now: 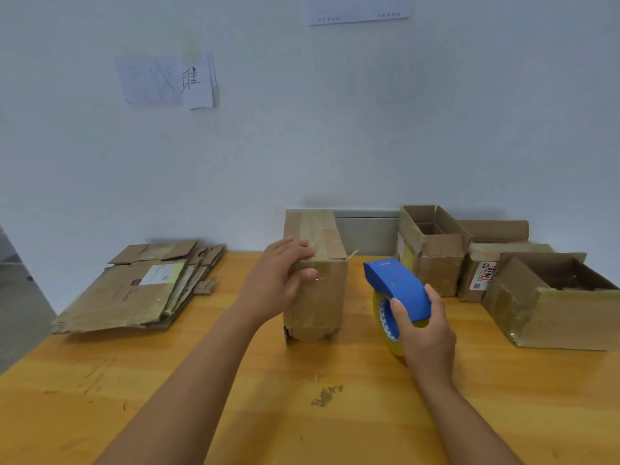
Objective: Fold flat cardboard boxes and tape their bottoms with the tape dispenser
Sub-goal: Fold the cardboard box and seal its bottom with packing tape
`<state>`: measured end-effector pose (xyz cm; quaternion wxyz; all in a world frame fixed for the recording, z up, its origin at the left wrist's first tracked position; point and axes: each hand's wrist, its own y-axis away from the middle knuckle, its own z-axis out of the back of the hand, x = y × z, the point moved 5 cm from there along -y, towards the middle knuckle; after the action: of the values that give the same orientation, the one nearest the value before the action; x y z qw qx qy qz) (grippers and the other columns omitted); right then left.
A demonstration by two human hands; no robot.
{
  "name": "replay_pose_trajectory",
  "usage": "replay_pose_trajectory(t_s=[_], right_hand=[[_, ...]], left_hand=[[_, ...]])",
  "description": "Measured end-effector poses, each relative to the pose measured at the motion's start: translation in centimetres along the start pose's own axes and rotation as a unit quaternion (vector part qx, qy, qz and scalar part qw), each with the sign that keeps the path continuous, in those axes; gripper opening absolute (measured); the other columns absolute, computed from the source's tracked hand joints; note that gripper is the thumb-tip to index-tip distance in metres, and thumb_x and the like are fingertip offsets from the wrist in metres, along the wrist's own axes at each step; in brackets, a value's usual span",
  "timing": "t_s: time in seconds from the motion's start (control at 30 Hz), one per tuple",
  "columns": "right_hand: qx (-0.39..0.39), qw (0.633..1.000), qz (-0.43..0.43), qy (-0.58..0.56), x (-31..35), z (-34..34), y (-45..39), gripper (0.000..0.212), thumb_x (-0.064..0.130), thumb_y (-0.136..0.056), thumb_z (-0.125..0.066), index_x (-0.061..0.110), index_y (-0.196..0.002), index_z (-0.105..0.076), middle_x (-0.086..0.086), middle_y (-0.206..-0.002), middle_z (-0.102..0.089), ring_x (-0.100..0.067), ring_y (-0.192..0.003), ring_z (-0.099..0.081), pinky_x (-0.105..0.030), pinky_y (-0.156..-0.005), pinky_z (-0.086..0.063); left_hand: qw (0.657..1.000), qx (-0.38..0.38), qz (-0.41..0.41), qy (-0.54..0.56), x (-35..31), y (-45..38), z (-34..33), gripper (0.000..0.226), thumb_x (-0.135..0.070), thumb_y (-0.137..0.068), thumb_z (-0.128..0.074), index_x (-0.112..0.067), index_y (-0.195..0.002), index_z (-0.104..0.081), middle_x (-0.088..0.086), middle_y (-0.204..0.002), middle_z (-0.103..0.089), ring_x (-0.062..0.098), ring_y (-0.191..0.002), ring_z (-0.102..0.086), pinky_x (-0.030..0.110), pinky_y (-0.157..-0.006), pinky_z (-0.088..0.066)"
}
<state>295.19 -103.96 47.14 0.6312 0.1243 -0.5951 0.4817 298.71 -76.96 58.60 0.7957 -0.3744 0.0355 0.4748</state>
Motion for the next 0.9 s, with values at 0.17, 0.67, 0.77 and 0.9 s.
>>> replay_pose_trajectory(t_s=[0.17, 0.67, 0.77, 0.9], right_hand=[[0.027, 0.999, -0.009, 0.018, 0.5, -0.3, -0.5, 0.076, 0.058, -0.090, -0.059, 0.024, -0.153, -0.033, -0.002, -0.142, -0.051, -0.024, -0.125, -0.051, -0.036, -0.093, -0.046], [0.023, 0.982, 0.067, -0.175, 11.1, 6.6, -4.5, 0.058, 0.066, -0.071, -0.068, 0.039, -0.121, -0.057, 0.030, -0.107, -0.058, 0.004, -0.096, -0.060, -0.020, -0.074, -0.048], [0.046, 0.977, 0.084, -0.189, 12.7, 7.4, -4.4, 0.047, 0.054, -0.077, -0.068, 0.039, -0.121, -0.058, 0.018, -0.114, -0.059, -0.003, -0.098, -0.061, -0.015, -0.073, -0.050], [0.068, 0.968, 0.100, -0.221, 14.6, 8.2, -4.3, 0.044, 0.042, -0.082, -0.073, 0.032, -0.123, -0.059, 0.012, -0.110, -0.060, -0.002, -0.090, -0.062, -0.011, -0.069, -0.050]], left_hand=[[1.000, 0.004, -0.010, -0.022, -0.1, 0.3, 0.3, 0.038, -0.032, -0.097, -0.059, -0.022, -0.134, -0.053, -0.006, -0.145, -0.044, 0.011, -0.137, -0.032, 0.030, -0.113, -0.032], [0.990, 0.011, -0.042, -0.132, -1.6, -0.8, 1.0, 0.042, -0.047, -0.096, -0.054, -0.025, -0.131, -0.054, -0.008, -0.131, -0.057, 0.010, -0.118, -0.049, 0.021, -0.092, -0.033], [0.990, 0.010, -0.042, -0.134, -2.3, -0.9, 1.1, 0.045, -0.049, -0.096, -0.052, -0.025, -0.134, -0.054, -0.007, -0.135, -0.056, 0.011, -0.123, -0.046, 0.024, -0.097, -0.032], [0.998, -0.014, 0.010, -0.053, -3.4, -1.0, 1.6, 0.043, -0.052, -0.098, -0.046, -0.027, -0.131, -0.056, -0.011, -0.132, -0.056, 0.008, -0.124, -0.046, 0.024, -0.097, -0.034]])
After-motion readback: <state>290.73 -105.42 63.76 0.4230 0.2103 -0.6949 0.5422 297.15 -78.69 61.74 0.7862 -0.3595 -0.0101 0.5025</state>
